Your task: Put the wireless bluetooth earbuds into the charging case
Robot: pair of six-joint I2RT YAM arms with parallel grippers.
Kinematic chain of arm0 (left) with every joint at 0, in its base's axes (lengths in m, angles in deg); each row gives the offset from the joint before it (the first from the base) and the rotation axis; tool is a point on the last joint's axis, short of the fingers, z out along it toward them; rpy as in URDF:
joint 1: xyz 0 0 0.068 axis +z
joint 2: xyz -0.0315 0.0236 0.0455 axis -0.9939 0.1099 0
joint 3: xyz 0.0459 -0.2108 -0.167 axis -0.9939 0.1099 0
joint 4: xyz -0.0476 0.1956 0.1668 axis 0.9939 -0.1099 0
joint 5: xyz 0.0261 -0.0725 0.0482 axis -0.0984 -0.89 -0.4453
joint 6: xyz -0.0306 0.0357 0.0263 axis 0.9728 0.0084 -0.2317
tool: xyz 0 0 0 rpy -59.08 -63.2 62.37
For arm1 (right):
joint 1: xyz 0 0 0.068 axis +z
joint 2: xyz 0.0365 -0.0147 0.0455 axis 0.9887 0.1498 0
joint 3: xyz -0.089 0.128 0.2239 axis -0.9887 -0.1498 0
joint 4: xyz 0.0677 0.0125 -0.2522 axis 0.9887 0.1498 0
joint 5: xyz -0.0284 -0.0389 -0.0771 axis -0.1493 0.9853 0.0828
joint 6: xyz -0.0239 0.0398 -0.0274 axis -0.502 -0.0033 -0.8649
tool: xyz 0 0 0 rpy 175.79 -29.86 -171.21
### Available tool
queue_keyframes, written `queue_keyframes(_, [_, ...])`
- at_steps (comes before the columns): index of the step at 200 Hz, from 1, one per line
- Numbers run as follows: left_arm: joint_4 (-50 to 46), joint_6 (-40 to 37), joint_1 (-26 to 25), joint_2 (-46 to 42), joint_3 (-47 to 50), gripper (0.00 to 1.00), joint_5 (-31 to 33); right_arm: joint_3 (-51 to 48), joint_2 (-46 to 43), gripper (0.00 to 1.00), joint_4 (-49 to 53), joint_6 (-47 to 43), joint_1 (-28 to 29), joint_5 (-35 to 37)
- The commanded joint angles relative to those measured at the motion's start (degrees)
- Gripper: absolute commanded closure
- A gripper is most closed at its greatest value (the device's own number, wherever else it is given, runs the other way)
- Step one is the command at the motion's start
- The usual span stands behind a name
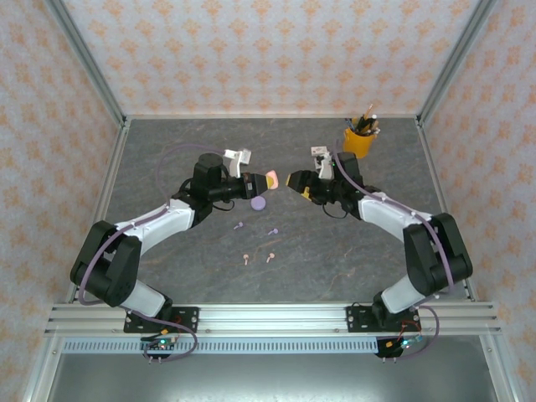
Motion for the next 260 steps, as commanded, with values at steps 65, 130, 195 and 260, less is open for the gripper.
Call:
queue_keyframes(65, [13.6,5.7,-0.1,-1.1,4.0,0.96,4.7,-6.9,-2.7,0.39,-22.6,20.5,0.1,0.7])
queue_keyframes(130, [19.8,10.3,-0.1,-0.2,5.3,0.96,7.2,-7.0,-1.9,0.43,-27.9,26.1,0.6,2.6])
queue_keyframes(195, [11.9,6.0,-0.1,2.6,-1.5,0.96,-4.9,-0.2,-5.6,0.5,-3.7,-1.0,-0.7,-4.3])
queue_keyframes(260, [0.6,-1.3,-0.1,4.3,-7.7,0.96,-13.0,0.7,-8.7,0.55,2.8,-10.1,-1.1,-9.5])
